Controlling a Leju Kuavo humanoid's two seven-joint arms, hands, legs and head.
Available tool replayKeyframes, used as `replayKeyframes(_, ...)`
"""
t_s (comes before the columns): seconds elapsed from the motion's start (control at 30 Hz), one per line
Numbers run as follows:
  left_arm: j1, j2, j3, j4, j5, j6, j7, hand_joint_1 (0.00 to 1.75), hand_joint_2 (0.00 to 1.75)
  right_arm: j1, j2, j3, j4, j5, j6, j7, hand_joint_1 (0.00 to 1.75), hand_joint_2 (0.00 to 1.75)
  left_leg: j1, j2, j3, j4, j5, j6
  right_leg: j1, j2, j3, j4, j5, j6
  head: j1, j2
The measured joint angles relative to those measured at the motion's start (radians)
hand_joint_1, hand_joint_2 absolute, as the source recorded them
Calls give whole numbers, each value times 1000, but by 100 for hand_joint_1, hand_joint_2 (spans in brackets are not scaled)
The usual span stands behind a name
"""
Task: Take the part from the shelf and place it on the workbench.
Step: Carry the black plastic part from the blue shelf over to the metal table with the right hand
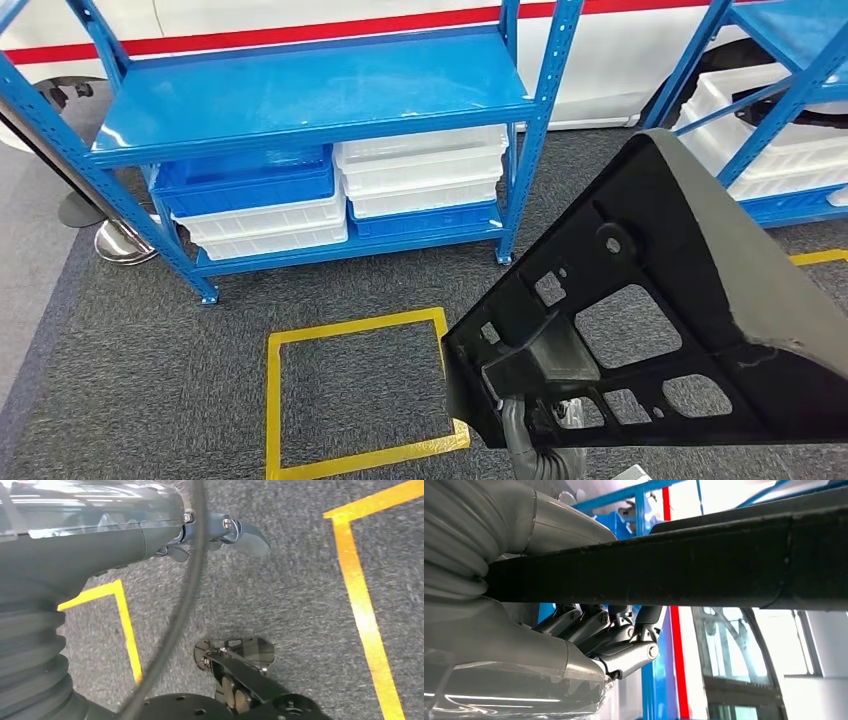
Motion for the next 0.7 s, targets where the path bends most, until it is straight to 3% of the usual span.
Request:
replayKeyframes(0.07, 0, 0, 0, -1, 0, 0, 0, 0, 175, 0, 0, -1, 0, 0, 2, 0, 175, 175, 4, -35, 65, -127, 59, 2, -1, 24, -5, 10, -1, 6, 0, 0)
replayKeyframes(0.13, 0, 0, 2, -1, 0, 0, 1, 0, 175, 0, 0, -3, 0, 0, 3, 0, 175, 175, 6, -67, 100, -196, 73, 6, -1, 46, -15, 17, 2, 18, 0, 0)
replayKeyframes(0.17, -1, 0, 3, -1, 0, 0, 2, 0, 175, 1, 1, -3, 0, 0, 4, 0, 175, 175, 4, -68, 103, -203, 69, 8, -2, 57, -21, 18, 7, 25, 0, 0)
replayKeyframes(0.2, -3, -1, 5, -1, 0, 0, 2, 0, 175, 2, 1, -4, 0, 0, 4, 0, 175, 175, 6, -58, 102, -210, 68, 12, -1, 66, -27, 19, 10, 33, 0, 0)
replayKeyframes(0.27, -6, -3, 6, -1, 0, 0, 2, 0, 175, 5, 1, -6, -1, 0, 4, 0, 175, 175, 10, -35, 100, -220, 70, 23, 1, 46, -44, 41, -4, 43, 0, 0)
replayKeyframes(0.37, -2, -5, 8, -1, 0, 0, 2, 0, 175, 4, 1, -7, -3, 0, 5, 0, 175, 175, 8, 3, 95, -224, 75, 34, -1, -17, -114, 192, -91, 53, 0, 0)
replayKeyframes(0.43, 1, -4, 10, -2, 0, 0, 2, 0, 175, 4, 1, -7, -3, 0, 5, 0, 175, 175, 5, 20, 93, -223, 75, 35, -4, -27, -153, 278, -130, 56, 0, 0)
replayKeyframes(0.63, 1, -4, 10, -2, 0, 0, 2, 0, 175, 5, 1, -8, -3, 0, 5, 0, 175, 175, 5, 26, 92, -222, 75, 35, -5, -28, -164, 302, -136, 58, 0, 0)
replayKeyframes(0.7, -1, -4, 11, -2, 0, 0, 2, 0, 175, 6, 1, -9, -3, 0, 5, 0, 175, 175, 4, 46, 92, -221, 74, 34, -8, -35, -143, 270, -104, 59, 0, 0)
